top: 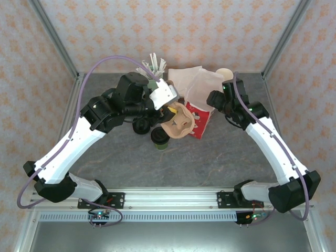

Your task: Pack the takeout coffee

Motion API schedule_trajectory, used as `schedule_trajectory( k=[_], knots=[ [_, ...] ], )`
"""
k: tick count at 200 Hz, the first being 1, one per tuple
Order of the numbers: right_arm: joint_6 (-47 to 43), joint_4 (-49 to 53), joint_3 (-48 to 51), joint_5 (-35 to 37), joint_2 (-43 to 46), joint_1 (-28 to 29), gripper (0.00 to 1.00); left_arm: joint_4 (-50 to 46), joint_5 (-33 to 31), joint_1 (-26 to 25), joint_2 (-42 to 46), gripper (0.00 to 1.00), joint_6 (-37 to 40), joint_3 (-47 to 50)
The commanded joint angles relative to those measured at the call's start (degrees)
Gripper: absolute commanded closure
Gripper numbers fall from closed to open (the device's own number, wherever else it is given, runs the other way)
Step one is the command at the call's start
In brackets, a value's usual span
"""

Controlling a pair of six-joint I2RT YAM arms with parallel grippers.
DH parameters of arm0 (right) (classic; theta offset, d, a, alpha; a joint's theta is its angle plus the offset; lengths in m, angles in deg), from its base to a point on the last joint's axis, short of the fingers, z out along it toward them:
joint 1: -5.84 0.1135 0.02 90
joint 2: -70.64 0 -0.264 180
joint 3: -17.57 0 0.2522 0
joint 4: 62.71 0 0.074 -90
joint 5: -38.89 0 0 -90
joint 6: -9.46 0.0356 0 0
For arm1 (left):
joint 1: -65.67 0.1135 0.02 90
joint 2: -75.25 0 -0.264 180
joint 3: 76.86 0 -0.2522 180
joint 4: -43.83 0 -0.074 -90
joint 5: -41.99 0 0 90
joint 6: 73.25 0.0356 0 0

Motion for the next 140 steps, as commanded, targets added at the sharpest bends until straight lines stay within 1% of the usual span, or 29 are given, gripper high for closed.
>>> schedule_trajectory(
  k=[1, 16, 30, 39, 53, 74, 86, 120, 140],
  knots=[
    [-1.5, -1.4, 0.3, 1.0, -0.8, -0.8, 0.28, 2.6, 0.4, 0.4, 1.4, 0.66, -2.3, 0.3],
    [-2.3, -1.8, 0.3, 0.6, -1.3, -1.1, 0.32, 2.9, 1.0, 0.3, 1.3, 0.66, -3.0, 0.3],
    [-3.1, -1.5, -0.1, 0.5, -2.0, -1.3, 0.39, 2.9, 1.0, -0.2, 1.3, 0.66, -3.2, 0.3],
    [-3.9, -1.3, -0.6, 0.5, -2.5, -1.2, 0.47, 2.8, 0.9, -0.7, 1.3, 0.66, -3.2, 0.3],
    [-4.9, -0.2, -1.6, 0.6, -3.2, -1.2, 0.63, 3.0, 1.0, -1.1, 1.3, 0.66, -3.2, 0.2],
    [-6.1, 0.9, -2.4, 0.5, -3.2, -1.3, 0.80, 2.7, 0.6, -2.1, 0.9, 0.66, -3.1, -0.4],
    [-6.4, 1.1, -2.4, 0.1, -2.5, -1.3, 0.88, 2.4, 0.4, -2.5, 0.4, 0.66, -3.2, -1.1],
    [-8.3, 3.8, -3.1, -1.9, -0.8, -1.3, 0.99, 1.4, 0.3, -4.3, -1.7, 0.65, -3.6, -4.2],
    [-10.2, 5.4, -3.1, -4.5, 0.7, -1.3, 1.00, 0.9, 0.8, -5.3, -3.1, 0.65, -4.1, -5.9]
  ],
)
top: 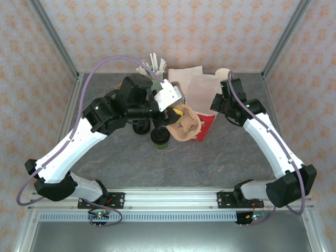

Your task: Pack the takeout coffee

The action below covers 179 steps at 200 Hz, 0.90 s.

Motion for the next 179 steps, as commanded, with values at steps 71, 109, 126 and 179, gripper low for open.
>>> schedule_trajectory(
  k=[71, 109, 126, 179],
  knots=[
    [-6.1, 9.0, -1.0, -12.4, 10.4, 0.0, 1.00, -1.1, 3.1, -1.6, -4.0, 0.65, -5.0, -6.7],
    [-6.0, 10.5, 0.6, -14.9, 14.1, 1.6, 1.00, -3.6, 3.5, -1.6, -5.6, 0.65, -6.2, -9.5],
    [-5.7, 11.0, 1.5, -14.9, 15.7, 2.9, 1.00, -4.9, 3.3, -1.5, -6.7, 0.65, -6.4, -10.9],
    [-5.4, 11.7, 5.2, -15.2, 19.2, 5.6, 1.00, -6.4, 4.7, -1.5, -9.3, 0.65, -7.0, -11.8]
  ],
)
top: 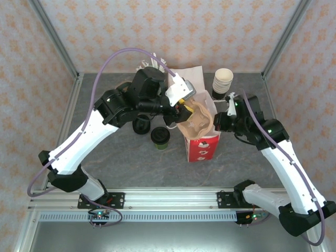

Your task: Pack the takeout coffee

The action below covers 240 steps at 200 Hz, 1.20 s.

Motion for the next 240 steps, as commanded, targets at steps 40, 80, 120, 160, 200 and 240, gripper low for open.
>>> schedule_trajectory(
  k=[40, 80, 120, 160, 200, 240],
  knots=[
    [-1.1, -0.4, 4.3, -2.0, 5.0, 1.9, 1.00, -4.7, 3.7, -0.2, -2.6, 0.65, -1.1, -1.1],
    [-3.2, -1.0, 5.9, -3.1, 6.5, 2.3, 1.00, -7.5, 6.0, -0.1, -4.7, 0.65, 0.1, -1.3],
    [-5.1, -1.0, 6.5, -4.2, 6.7, 2.3, 1.00, -10.9, 10.2, 1.0, -7.6, 0.64, 2.7, -2.5],
    [-6.4, -1.2, 6.4, -6.6, 6.6, 2.3, 1.00, -16.6, 12.7, 2.3, -12.2, 0.64, 6.3, -7.1],
    [-7.3, -0.8, 6.2, -8.3, 6.7, 2.4, 1.00, -19.6, 13.0, 3.3, -15.8, 0.64, 7.5, -9.4],
    [-7.5, -1.2, 6.2, -10.3, 6.5, 2.3, 1.00, -21.2, 13.6, 3.6, -18.0, 0.64, 8.8, -10.4]
  ],
)
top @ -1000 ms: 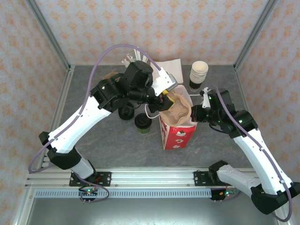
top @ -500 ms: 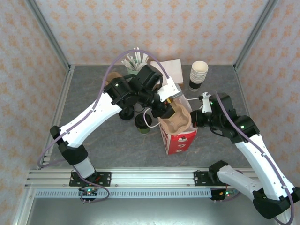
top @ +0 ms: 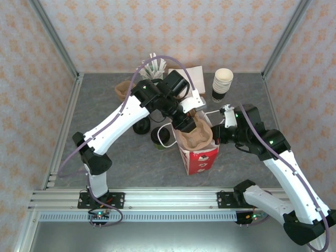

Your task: Pack the takeout coffee

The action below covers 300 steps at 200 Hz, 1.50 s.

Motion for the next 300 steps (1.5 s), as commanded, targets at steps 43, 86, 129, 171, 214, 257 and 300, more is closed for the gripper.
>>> schedule_trajectory(
  k=[43, 86, 129, 171, 214, 257, 300],
  knots=[
    [-1.6, -1.1, -0.3, -4.2, 0.5, 0.4, 1.00, -2.9, 1.5, 1.7, -1.7, 0.64, 1.6, -1.4],
    [-1.4, -1.4, 0.5, -6.0, 0.4, 0.4, 1.00, -1.3, 0.6, 2.3, -2.0, 0.64, 1.3, 2.1],
    [1.5, -2.2, 0.7, -4.5, 0.4, 0.4, 0.94, -0.1, 0.8, 2.8, -1.8, 0.64, 1.7, 5.7],
    [5.7, -1.4, 1.0, 1.2, -1.0, 0.4, 0.67, 2.1, 1.7, 3.2, -2.0, 0.65, 0.1, 7.4],
    [7.9, 2.8, -1.8, 3.4, -1.3, 0.3, 0.52, 4.4, 0.6, 3.2, -2.5, 0.64, -3.9, 6.7],
    [8.7, 8.5, -4.8, 5.4, -1.2, 0.3, 0.41, 5.4, -0.6, 3.2, -4.2, 0.64, -9.9, 5.3],
    [8.9, 10.8, -3.5, 7.3, -1.7, 0.3, 0.36, 6.9, -0.7, 3.2, -4.3, 0.65, -14.5, 4.8]
  ],
)
